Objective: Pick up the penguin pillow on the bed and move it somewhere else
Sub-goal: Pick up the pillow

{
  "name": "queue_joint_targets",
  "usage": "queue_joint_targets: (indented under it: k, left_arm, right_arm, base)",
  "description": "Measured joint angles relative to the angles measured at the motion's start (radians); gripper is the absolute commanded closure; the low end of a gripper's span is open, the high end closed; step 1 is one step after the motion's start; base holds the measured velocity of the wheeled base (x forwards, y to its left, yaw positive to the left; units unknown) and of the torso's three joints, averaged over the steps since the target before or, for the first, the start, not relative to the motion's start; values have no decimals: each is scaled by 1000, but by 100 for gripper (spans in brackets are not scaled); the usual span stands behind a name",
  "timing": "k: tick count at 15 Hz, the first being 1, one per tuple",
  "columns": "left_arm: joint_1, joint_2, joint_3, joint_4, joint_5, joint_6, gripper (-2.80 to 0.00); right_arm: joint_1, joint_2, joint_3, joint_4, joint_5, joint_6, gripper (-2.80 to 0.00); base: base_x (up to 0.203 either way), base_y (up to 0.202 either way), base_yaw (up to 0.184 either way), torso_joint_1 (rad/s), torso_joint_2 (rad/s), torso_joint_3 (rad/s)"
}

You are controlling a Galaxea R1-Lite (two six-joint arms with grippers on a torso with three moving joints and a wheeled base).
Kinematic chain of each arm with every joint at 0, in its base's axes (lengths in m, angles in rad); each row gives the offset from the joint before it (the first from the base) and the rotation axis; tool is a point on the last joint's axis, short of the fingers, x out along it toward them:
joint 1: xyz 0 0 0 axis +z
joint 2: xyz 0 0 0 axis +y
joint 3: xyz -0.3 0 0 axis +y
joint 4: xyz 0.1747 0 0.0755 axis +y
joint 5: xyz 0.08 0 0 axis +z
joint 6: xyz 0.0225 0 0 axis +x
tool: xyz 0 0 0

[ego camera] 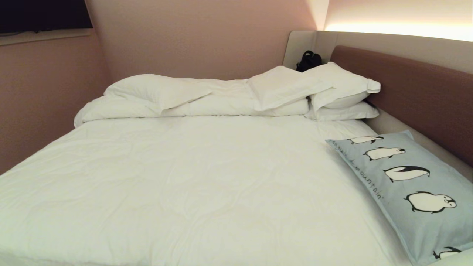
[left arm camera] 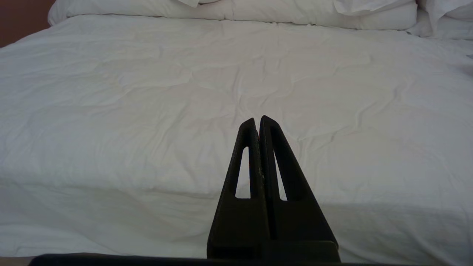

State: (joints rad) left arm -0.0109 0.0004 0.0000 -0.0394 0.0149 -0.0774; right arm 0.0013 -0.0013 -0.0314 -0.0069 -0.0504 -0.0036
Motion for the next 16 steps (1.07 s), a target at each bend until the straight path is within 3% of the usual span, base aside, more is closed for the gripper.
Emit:
queue_joint_targets:
  k: [4, 16]
  left_arm:
    - [0, 0, 0, 0, 0, 0, 0]
    - [0, 0, 0, 0, 0, -1, 0]
  right_arm:
    - [0, 0, 25, -48, 22, 4, 0]
    - [0, 0, 31, 5, 39, 59, 0]
  base:
    - [0, 0, 0, 0, 0, 0]
    - [0, 0, 0, 0, 0, 0]
